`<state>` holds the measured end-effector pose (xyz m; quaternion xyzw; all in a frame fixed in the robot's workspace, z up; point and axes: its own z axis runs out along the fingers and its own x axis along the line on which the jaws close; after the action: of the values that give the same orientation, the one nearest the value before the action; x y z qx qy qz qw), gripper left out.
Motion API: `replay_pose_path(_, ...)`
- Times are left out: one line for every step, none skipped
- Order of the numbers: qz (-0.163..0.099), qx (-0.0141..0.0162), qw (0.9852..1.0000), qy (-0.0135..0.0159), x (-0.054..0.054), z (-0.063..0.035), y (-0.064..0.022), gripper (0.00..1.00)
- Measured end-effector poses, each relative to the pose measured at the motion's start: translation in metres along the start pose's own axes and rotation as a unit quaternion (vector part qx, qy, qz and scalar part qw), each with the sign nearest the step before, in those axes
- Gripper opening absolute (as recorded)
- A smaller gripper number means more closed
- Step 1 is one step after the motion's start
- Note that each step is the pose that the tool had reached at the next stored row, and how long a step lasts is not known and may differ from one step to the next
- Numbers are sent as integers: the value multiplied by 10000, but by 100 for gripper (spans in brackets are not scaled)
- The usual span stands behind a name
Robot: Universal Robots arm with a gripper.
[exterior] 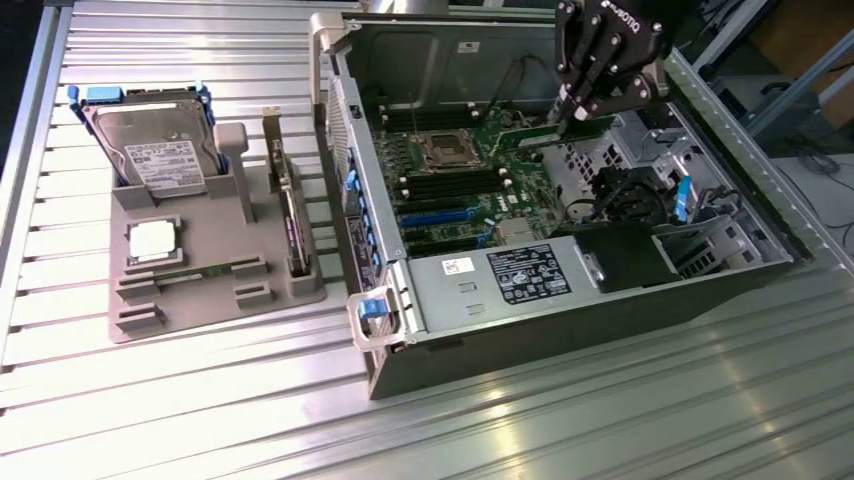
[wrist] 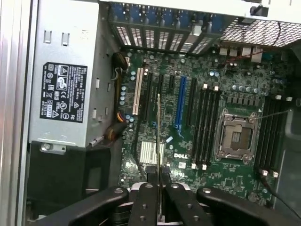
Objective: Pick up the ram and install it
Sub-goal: 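Pick up the ram and move it above insertion slot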
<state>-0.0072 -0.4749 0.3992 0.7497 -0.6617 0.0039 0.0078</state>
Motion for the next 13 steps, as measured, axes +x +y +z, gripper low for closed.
replay_pose_path(-3, 0, 10000, 0, -51, -1, -11, 13)
replay_pose_path(-4, 0, 10000, 0, -90, -1, -18, 13)
replay_pose_path(-5, 0, 10000, 0, -139, -2, -31, 13)
replay_pose_path(-5, 0, 10000, 0, -167, -3, -62, 13)
replay_pose_path(-5, 0, 10000, 2, -174, -3, -78, 13)
replay_pose_path(-5, -1, 10000, 8, -184, -3, -105, 13)
replay_pose_path(-4, -2, 10000, 15, -193, -4, -146, 13)
replay_pose_path(-4, -3, 10000, 22, -197, -3, -211, 13)
replay_pose_path(-5, -3, 10000, 24, -192, -3, -294, 13)
replay_pose_path(-4, -5, 10000, 25, -188, -3, -369, 13)
replay_pose_path(-5, -7, 10000, 33, -190, -3, -412, 13)
replay_pose_path(-4, -9, 10000, 45, -195, -1, -477, 13)
replay_pose_path(-5, -11, 10000, 60, -232, 0, -547, 13)
